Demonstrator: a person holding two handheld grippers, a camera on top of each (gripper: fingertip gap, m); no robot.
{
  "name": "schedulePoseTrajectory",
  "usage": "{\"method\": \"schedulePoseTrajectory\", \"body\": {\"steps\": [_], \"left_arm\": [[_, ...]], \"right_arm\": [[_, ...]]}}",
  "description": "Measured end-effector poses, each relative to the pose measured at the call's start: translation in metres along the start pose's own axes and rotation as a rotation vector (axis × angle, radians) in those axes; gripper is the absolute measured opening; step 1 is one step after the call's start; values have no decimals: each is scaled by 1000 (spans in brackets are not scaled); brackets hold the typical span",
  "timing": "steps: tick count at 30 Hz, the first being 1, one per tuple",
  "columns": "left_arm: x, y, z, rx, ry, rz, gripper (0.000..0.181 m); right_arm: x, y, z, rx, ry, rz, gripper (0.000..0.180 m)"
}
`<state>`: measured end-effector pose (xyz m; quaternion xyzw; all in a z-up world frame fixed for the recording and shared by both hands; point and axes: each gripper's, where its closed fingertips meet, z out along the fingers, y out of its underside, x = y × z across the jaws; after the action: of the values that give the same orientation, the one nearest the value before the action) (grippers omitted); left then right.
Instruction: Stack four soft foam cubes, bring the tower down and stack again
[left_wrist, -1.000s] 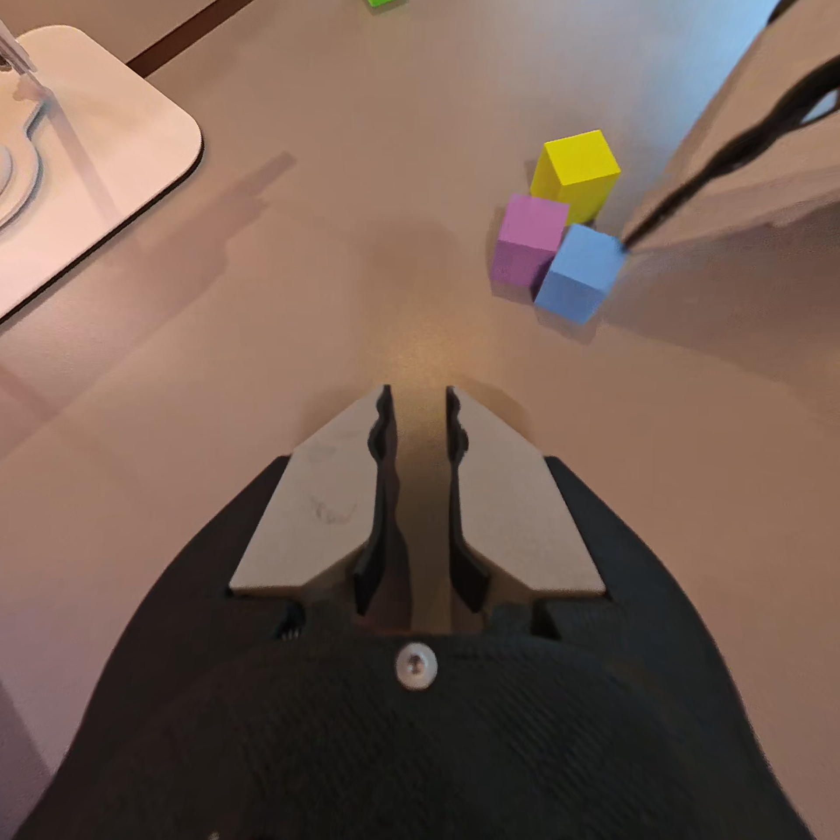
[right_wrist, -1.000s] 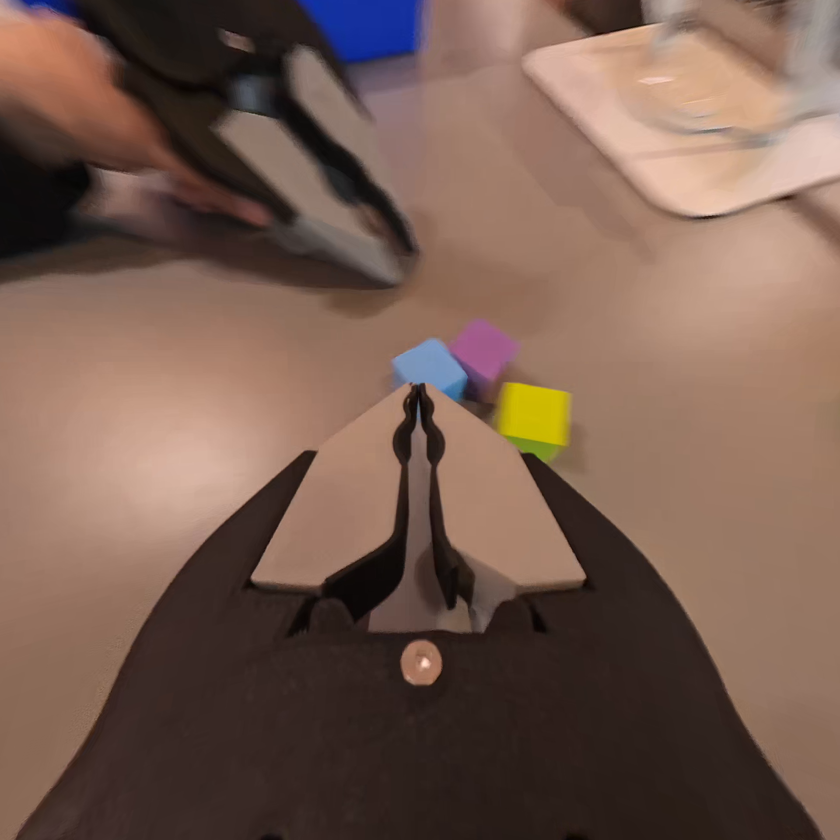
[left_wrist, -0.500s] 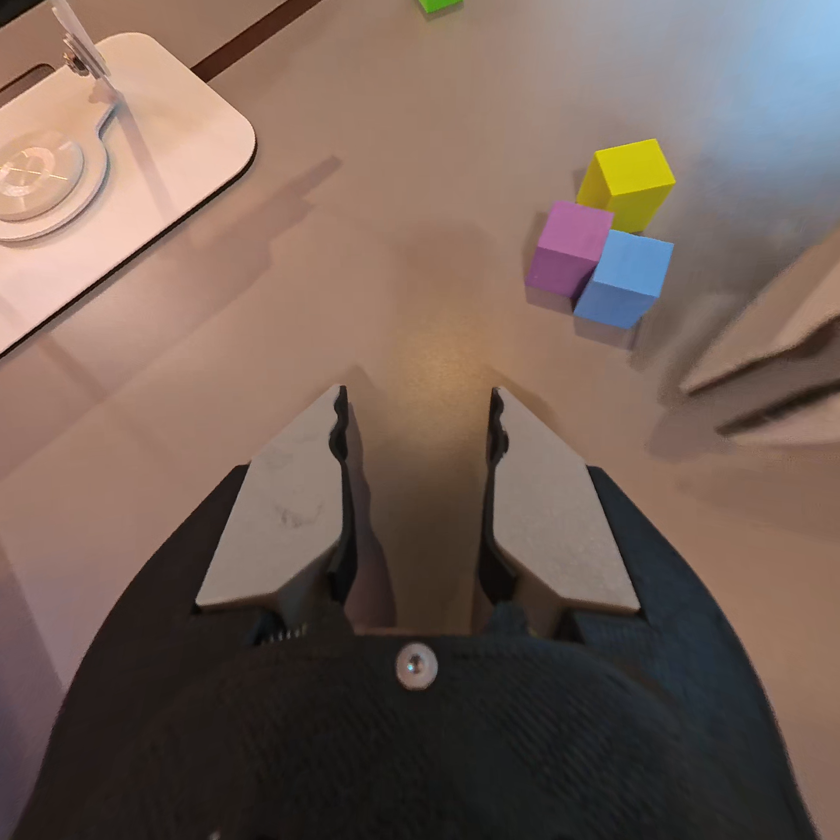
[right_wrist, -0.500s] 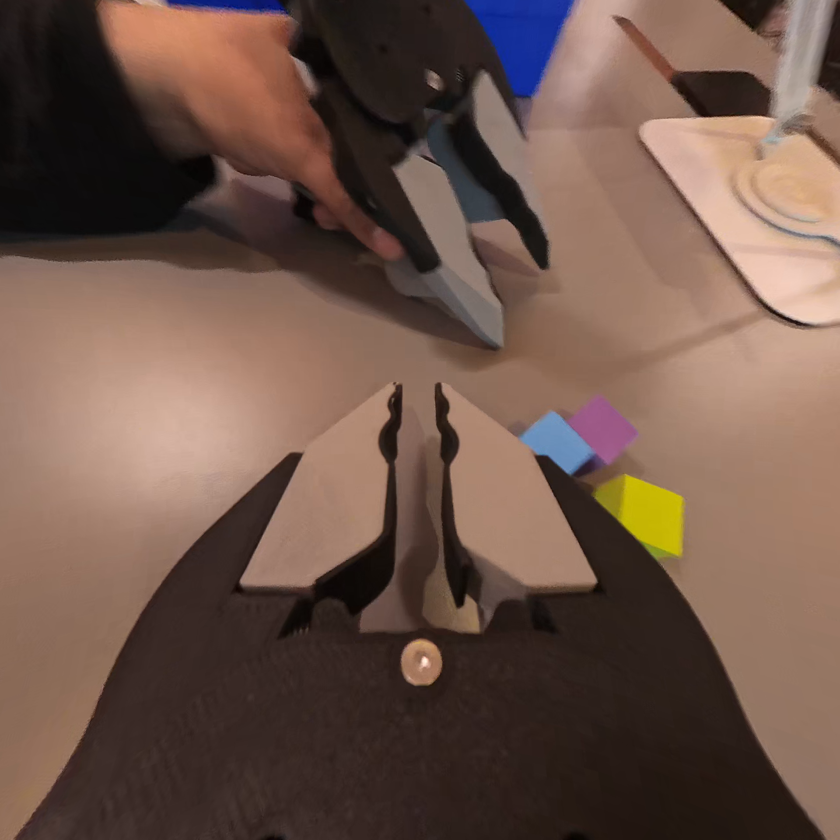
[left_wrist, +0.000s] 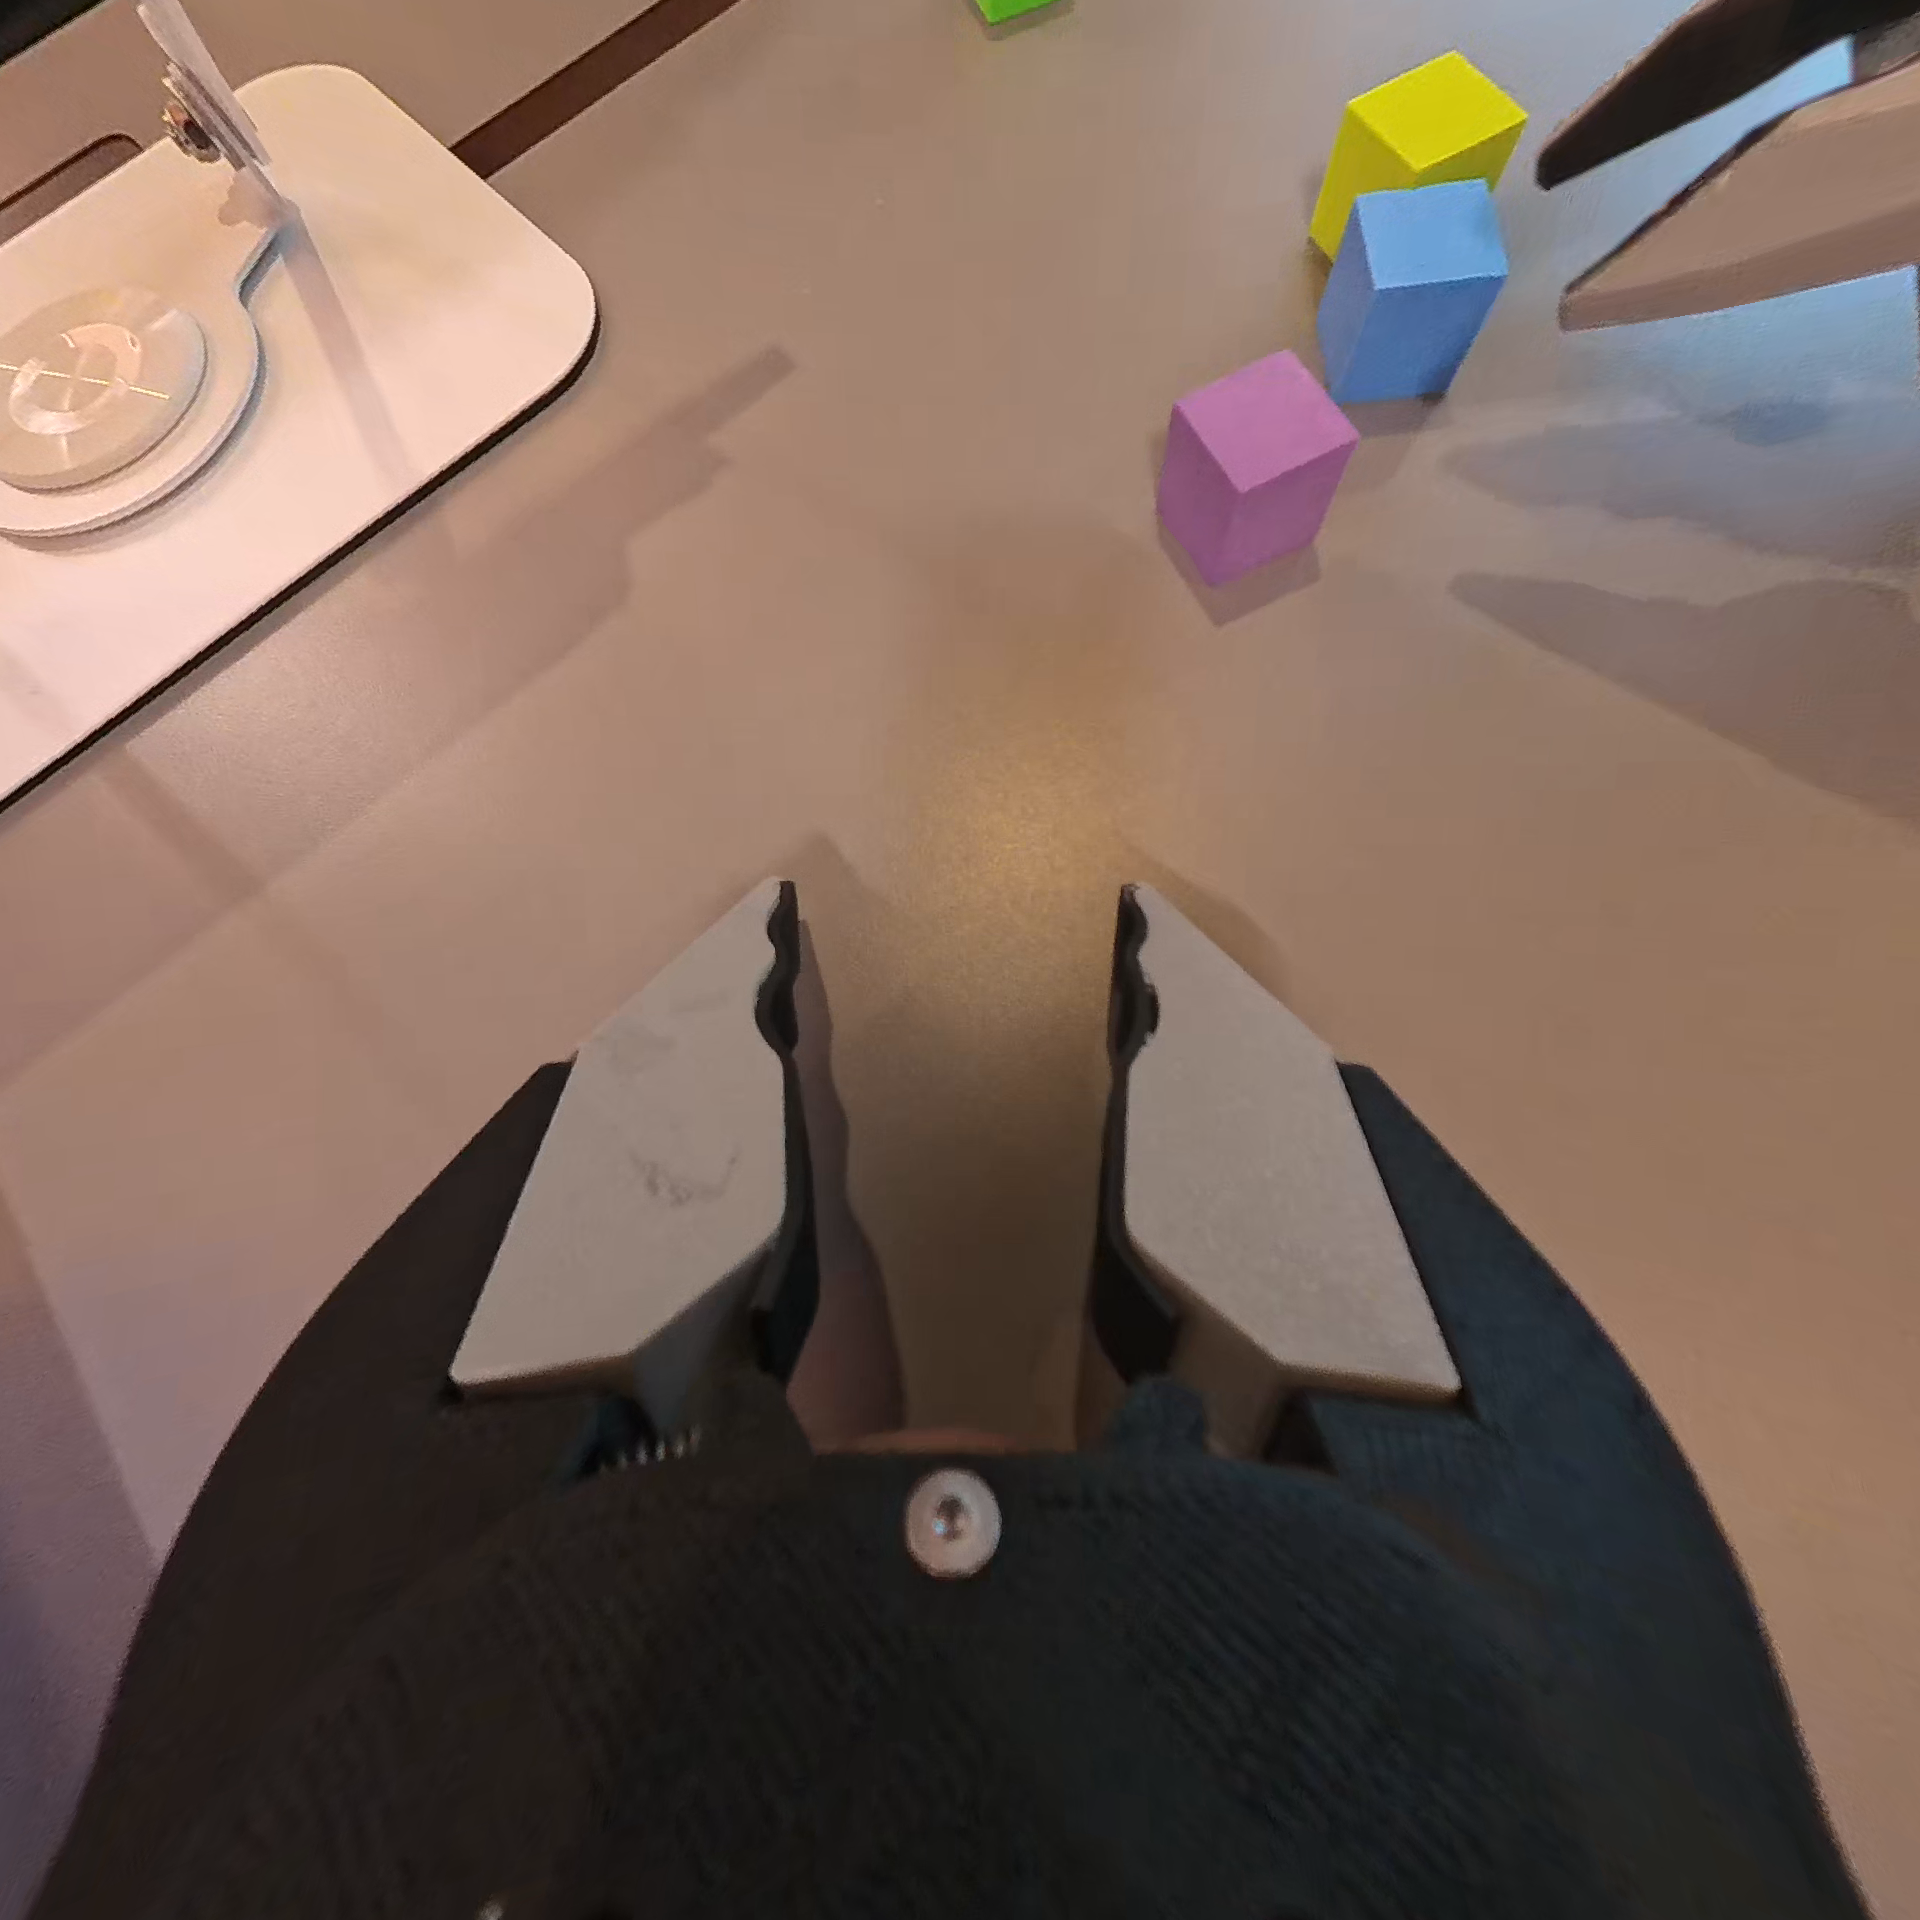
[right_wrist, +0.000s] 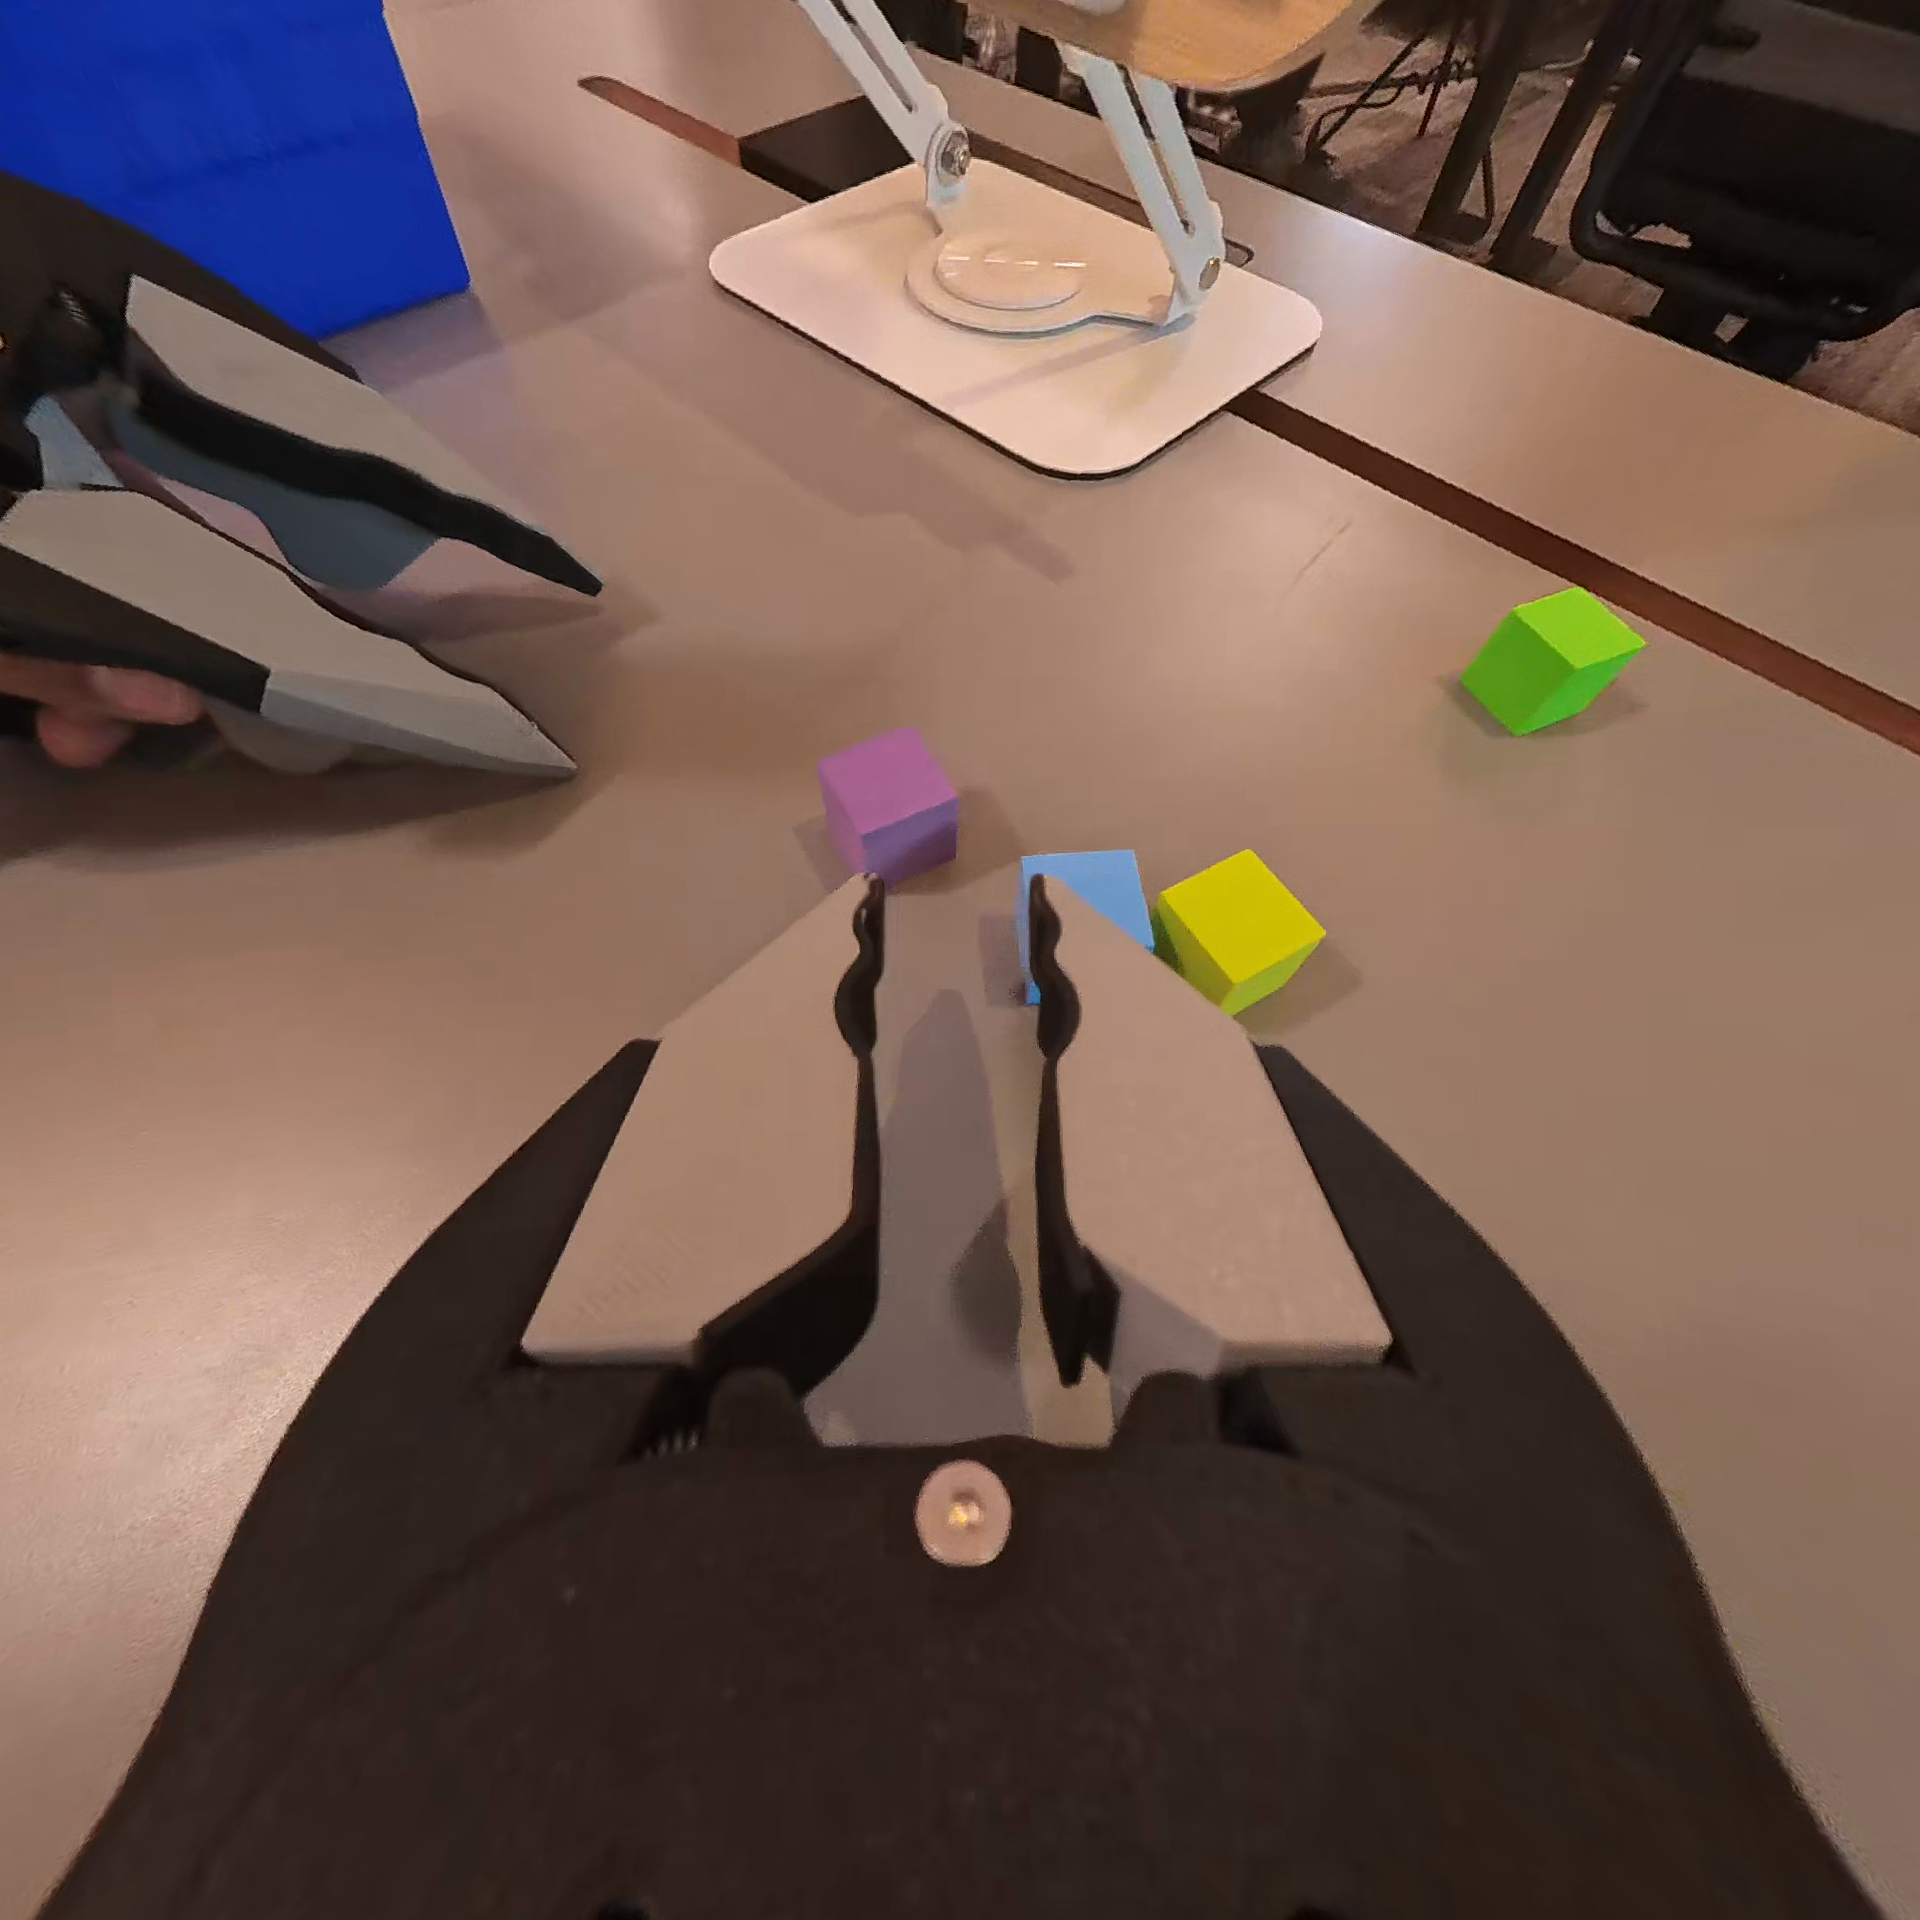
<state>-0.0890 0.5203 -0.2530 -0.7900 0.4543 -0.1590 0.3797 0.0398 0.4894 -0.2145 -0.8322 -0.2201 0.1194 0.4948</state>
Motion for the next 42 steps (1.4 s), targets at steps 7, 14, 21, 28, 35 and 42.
{"method": "schedulePoseTrajectory", "body": {"steps": [7,14,21,28,35,42], "left_arm": [[6,-1,0,5,17,36,49],[5,1,-1,-2,22,1,50],[-3,3,2,-22,23,-79,69],[-13,-2,2,-6,-98,-65,95],[-41,-22,-10,116,-339,-36,96],[-42,-20,-9,99,-346,-30,96]], "right_arm": [[-23,8,17,-69,-55,-90,33],[-24,-3,32,-40,-80,-182,41],[-21,-4,45,-72,-199,-205,47],[-27,-5,53,-76,-200,-319,25],[-63,0,46,-65,-274,-433,26],[-82,4,36,-54,-336,-449,27]]}}
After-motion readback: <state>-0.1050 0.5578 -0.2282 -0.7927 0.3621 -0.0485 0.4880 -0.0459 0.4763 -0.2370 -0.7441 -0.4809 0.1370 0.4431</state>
